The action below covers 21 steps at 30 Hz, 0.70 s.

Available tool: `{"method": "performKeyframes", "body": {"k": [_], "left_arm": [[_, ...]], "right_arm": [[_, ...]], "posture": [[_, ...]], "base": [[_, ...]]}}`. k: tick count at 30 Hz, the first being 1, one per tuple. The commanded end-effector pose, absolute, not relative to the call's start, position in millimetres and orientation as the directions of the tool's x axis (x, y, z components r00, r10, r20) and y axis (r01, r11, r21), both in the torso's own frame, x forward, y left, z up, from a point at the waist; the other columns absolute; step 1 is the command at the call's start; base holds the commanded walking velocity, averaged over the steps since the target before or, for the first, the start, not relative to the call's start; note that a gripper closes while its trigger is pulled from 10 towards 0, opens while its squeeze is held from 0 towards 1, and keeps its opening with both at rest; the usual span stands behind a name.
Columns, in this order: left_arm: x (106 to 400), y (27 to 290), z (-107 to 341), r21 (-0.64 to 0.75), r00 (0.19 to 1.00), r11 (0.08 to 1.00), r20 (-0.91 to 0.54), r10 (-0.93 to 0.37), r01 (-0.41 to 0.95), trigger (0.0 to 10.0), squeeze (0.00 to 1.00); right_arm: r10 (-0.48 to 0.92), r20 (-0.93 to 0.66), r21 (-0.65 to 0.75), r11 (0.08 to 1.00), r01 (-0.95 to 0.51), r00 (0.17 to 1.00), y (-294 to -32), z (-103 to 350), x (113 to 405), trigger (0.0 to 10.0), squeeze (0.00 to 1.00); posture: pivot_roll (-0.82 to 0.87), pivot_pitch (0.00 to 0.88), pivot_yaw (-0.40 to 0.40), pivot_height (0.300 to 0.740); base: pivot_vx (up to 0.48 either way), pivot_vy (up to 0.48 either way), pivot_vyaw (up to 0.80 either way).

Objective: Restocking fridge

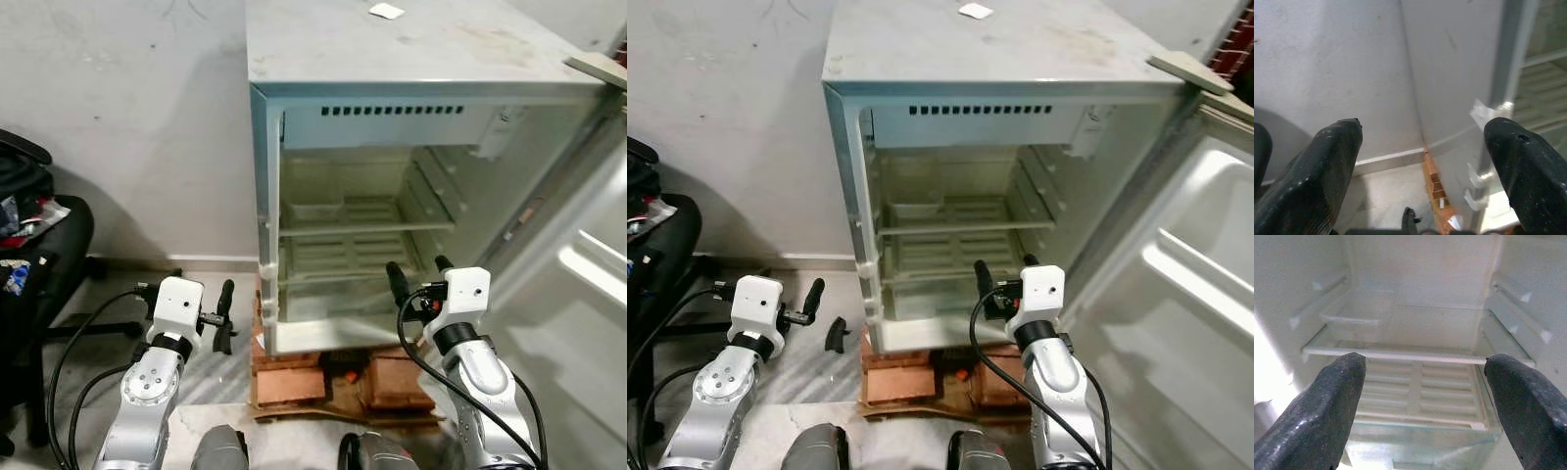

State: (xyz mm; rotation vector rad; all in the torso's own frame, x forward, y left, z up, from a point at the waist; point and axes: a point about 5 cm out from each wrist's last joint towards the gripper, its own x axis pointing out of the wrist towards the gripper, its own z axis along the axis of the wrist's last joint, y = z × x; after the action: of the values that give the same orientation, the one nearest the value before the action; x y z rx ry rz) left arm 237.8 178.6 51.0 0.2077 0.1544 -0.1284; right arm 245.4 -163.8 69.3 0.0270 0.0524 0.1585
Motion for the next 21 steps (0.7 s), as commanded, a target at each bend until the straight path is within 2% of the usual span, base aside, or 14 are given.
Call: {"method": "performKeyframes", "body": {"k": [1,21], "left_arm": [[237.7,177.2,50.3,0.198,0.98,0.97,-0.165,-0.112,0.144,10.0,0.0],[249.4,175.6,57.1,0.227,0.985,0.964,-0.134,-0.107,0.136,10.0,0.0]], "right_arm": [[0.141,-0.06,0.023,0.99,-0.14,0.988,-167.2,68.2,245.3,10.0,0.0],[0.145,-0.03,0.011,0.989,-0.144,0.989,-161.9,74.5,260.2,10.0,0.0]], "posture": [[0.04,0.013,-0.032,0.74],[0.07,0.036,-0.02,0.74]], "base": [[-0.277,0.0,0.0],[-0.276,0.0,0.0]]}}
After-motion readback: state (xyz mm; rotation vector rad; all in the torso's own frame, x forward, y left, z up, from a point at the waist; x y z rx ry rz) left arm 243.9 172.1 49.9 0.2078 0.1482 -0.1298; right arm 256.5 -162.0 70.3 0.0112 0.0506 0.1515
